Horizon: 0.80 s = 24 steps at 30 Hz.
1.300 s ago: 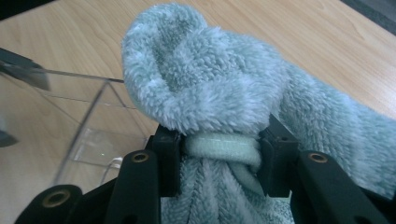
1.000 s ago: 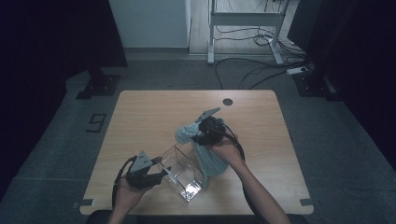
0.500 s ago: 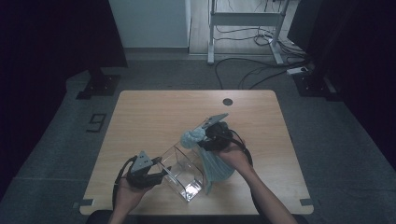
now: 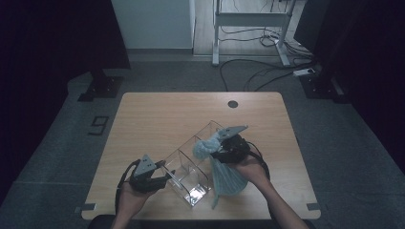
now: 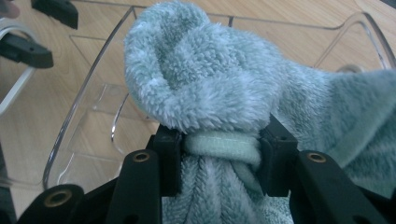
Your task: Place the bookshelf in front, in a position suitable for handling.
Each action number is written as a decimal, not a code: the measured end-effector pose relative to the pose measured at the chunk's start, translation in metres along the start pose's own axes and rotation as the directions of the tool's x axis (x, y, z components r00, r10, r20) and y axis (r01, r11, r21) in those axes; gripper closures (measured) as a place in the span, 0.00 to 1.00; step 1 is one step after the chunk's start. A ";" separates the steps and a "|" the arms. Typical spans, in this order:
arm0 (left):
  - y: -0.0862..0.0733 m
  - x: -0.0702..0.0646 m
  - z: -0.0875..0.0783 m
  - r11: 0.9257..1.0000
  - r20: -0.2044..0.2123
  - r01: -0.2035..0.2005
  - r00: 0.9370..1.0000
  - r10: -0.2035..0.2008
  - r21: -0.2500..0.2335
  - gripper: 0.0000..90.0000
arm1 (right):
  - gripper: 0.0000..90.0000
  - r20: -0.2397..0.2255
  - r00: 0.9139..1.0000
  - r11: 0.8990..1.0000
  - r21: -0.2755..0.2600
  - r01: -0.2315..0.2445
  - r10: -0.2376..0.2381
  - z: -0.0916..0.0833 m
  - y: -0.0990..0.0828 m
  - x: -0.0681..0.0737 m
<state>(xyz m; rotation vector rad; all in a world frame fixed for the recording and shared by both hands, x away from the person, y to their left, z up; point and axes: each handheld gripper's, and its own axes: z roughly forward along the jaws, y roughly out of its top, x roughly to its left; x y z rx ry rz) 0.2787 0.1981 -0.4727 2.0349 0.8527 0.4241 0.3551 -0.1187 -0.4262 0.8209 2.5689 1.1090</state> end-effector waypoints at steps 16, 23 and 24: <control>0.000 0.000 0.000 1.000 0.001 0.001 1.000 -0.001 -0.001 0.50 | 0.65 -0.031 0.999 0.999 -0.025 -0.030 0.029 -0.016 -0.032 0.000; 0.000 0.000 0.000 1.000 0.000 0.001 1.000 -0.001 -0.001 0.50 | 0.65 -0.041 0.998 0.999 -0.015 -0.044 0.044 -0.016 -0.047 0.000; 0.000 -0.001 0.000 1.000 -0.002 0.001 1.000 -0.001 0.000 0.50 | 0.65 -0.040 0.998 0.999 -0.014 -0.046 0.045 -0.015 -0.049 0.000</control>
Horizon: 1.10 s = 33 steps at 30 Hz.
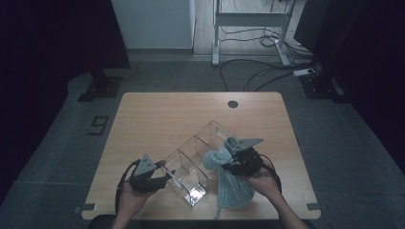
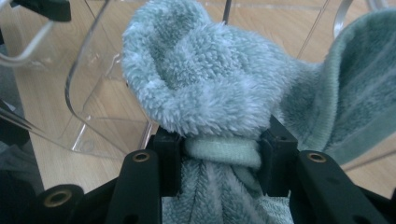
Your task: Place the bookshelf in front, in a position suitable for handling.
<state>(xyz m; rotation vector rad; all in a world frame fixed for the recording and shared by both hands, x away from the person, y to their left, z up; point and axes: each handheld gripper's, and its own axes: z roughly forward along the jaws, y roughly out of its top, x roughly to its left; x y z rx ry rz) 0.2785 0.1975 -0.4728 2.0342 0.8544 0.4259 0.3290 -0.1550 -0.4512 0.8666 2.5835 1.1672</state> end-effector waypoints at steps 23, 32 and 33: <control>0.000 -0.001 0.001 1.000 -0.006 0.000 1.000 0.000 -0.001 0.50 | 0.65 -0.027 0.998 0.998 0.018 -0.053 0.054 0.017 -0.022 -0.005; 0.000 -0.001 0.001 1.000 -0.015 0.007 1.000 -0.007 -0.003 0.50 | 0.65 0.028 0.999 0.989 0.142 -0.037 0.034 0.045 -0.037 -0.008; 0.000 0.000 0.001 1.000 -0.017 0.007 1.000 -0.007 -0.003 0.50 | 0.65 0.030 0.999 0.989 0.144 -0.035 0.031 0.047 -0.038 -0.008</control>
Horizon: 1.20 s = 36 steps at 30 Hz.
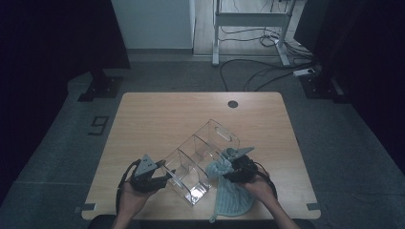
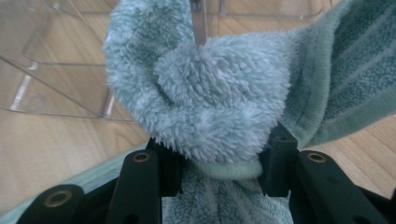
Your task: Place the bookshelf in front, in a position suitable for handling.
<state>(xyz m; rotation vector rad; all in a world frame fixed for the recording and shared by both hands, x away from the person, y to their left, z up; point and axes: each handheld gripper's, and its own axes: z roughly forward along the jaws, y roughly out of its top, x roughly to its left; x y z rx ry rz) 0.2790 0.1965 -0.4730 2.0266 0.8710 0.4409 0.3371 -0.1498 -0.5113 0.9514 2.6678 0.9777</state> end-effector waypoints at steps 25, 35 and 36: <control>-0.004 0.005 -0.002 1.000 0.050 -0.004 0.999 0.005 -0.022 0.47 | 0.64 0.019 1.000 0.999 0.043 -0.001 0.001 0.016 -0.005 0.000; -0.003 0.003 -0.002 1.000 0.027 -0.003 1.000 0.004 -0.018 0.49 | 0.64 0.005 1.000 1.000 0.026 -0.007 0.007 -0.005 -0.007 0.003; -0.003 0.003 -0.001 1.000 0.027 -0.003 1.000 0.004 -0.019 0.49 | 0.64 0.003 1.000 1.000 0.020 -0.004 0.004 -0.009 -0.007 0.004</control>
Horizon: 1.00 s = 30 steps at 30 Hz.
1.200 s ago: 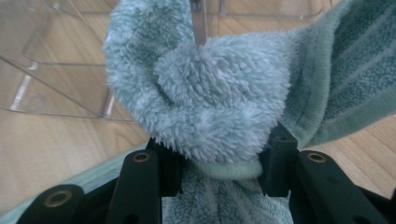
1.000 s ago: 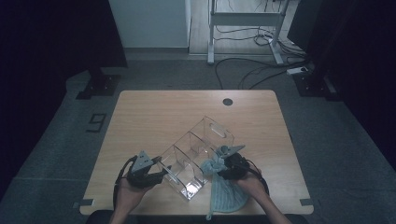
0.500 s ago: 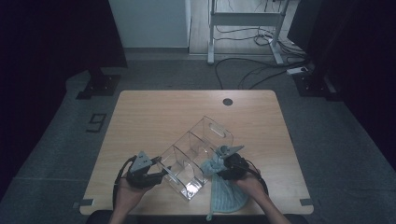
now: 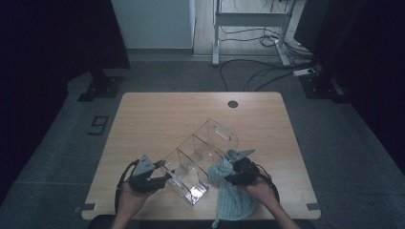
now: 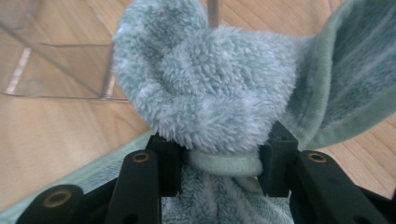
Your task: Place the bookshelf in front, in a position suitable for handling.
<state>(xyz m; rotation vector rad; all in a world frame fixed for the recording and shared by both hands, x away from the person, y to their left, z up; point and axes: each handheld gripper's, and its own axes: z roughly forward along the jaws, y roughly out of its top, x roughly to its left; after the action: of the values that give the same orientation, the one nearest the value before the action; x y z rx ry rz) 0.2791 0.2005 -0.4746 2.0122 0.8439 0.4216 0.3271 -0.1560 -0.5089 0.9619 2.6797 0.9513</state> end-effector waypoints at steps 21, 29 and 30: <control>0.001 -0.002 0.001 1.000 -0.019 -0.002 1.000 0.002 0.006 0.49 | 0.64 -0.069 0.997 0.988 -0.152 0.020 -0.030 -0.073 0.000 0.027; 0.001 -0.002 0.001 1.000 -0.021 -0.002 1.000 0.002 0.006 0.49 | 0.65 -0.094 0.992 0.980 -0.184 0.071 -0.089 -0.076 0.030 0.044; 0.001 -0.002 0.001 1.000 -0.021 -0.001 1.000 0.001 0.006 0.49 | 0.65 -0.092 0.991 0.979 -0.188 0.079 -0.098 -0.076 0.034 0.046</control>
<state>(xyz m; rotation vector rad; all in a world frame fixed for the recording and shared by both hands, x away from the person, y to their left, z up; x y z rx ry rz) 0.2784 0.1981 -0.4742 2.0171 0.8575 0.4420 0.2841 -0.1465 -0.4246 0.7693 2.6311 1.2330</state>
